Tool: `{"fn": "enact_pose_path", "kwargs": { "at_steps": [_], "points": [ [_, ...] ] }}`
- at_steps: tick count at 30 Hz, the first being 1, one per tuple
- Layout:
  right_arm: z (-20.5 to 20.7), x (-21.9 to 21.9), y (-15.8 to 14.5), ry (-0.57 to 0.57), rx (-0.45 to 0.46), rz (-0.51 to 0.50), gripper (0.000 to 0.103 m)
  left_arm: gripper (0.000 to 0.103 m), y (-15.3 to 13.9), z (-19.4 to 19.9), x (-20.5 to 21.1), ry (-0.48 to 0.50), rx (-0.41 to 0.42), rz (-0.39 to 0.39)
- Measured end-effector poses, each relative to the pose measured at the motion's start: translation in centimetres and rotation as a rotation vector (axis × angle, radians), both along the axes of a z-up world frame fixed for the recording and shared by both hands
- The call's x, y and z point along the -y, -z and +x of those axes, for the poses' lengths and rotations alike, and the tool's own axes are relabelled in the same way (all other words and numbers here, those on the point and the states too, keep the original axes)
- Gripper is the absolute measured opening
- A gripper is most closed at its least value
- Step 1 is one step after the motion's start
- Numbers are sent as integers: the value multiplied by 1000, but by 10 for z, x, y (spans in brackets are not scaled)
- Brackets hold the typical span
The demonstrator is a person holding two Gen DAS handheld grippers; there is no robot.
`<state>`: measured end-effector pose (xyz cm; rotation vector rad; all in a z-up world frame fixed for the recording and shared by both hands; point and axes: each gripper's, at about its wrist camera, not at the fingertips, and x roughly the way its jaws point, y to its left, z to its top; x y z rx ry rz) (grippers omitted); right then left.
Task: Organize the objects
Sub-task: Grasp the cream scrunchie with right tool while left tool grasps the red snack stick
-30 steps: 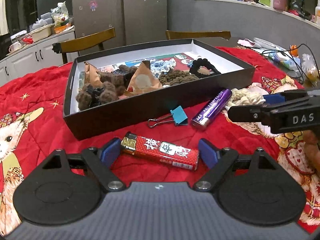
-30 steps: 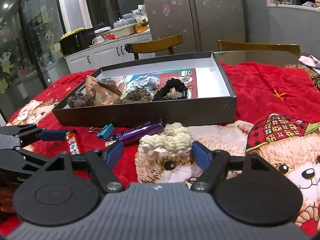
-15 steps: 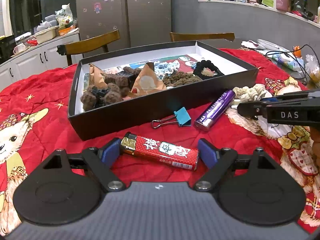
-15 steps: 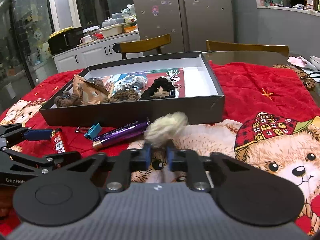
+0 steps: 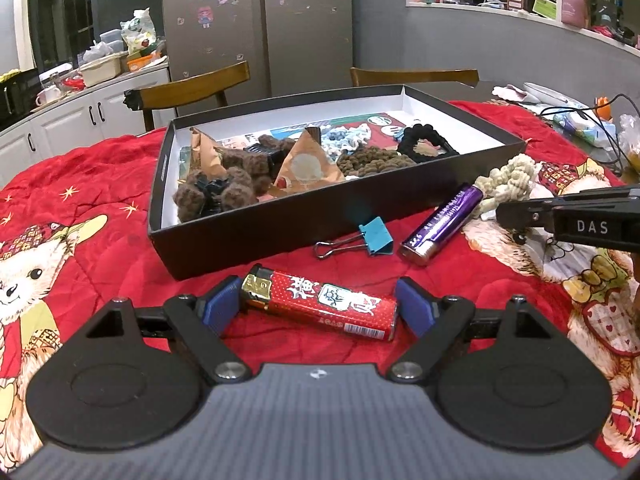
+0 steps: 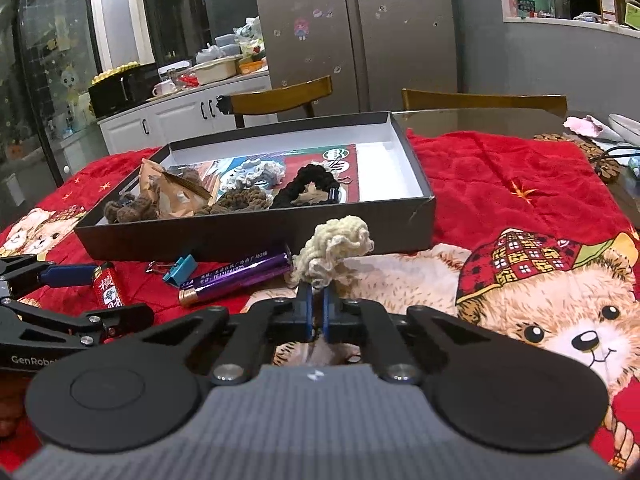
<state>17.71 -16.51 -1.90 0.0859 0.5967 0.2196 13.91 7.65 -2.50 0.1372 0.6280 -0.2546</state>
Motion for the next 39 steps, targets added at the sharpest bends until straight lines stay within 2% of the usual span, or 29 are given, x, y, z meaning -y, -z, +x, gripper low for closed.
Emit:
{"fn": "enact_pose_path", "kwargs": {
  "at_steps": [4, 5, 12, 15, 17, 18, 19, 23, 27, 28, 29, 39],
  "points": [
    [-2, 1, -1, 10, 14, 2, 4, 86, 0, 0, -1, -6, 2, -1],
    [-2, 2, -1, 11, 18, 1, 1, 86, 0, 0, -1, -7, 3, -1],
    [-3, 1, -3, 13, 26, -8, 1, 86, 0, 0, -3, -16, 3, -7],
    [-1, 3, -2, 5, 15, 10, 9, 86, 0, 0, -3, -19, 3, -4],
    [-1, 3, -2, -2, 17, 8, 10, 86, 0, 0, -2, -19, 4, -3],
    [-1, 2, -2, 0, 21, 0, 16, 86, 0, 0, -3, -19, 3, -2],
    [-2, 1, -2, -2, 26, -4, 34, 86, 0, 0, -3, -19, 2, -2],
    [3, 1, -2, -20, 25, 10, 45, 86, 0, 0, -3, -18, 1, -2],
    [14, -2, 1, 1, -12, -13, 43, 86, 0, 0, -3, -17, 0, -3],
    [16, -2, 2, -3, -22, -7, 28, 86, 0, 0, -3, -17, -1, -4],
    [18, -1, 3, -9, -23, 5, 27, 86, 0, 0, -3, -17, -1, -4],
    [14, 5, 2, 0, -5, 39, 22, 86, 0, 0, -3, -19, 1, -2]
  ]
}}
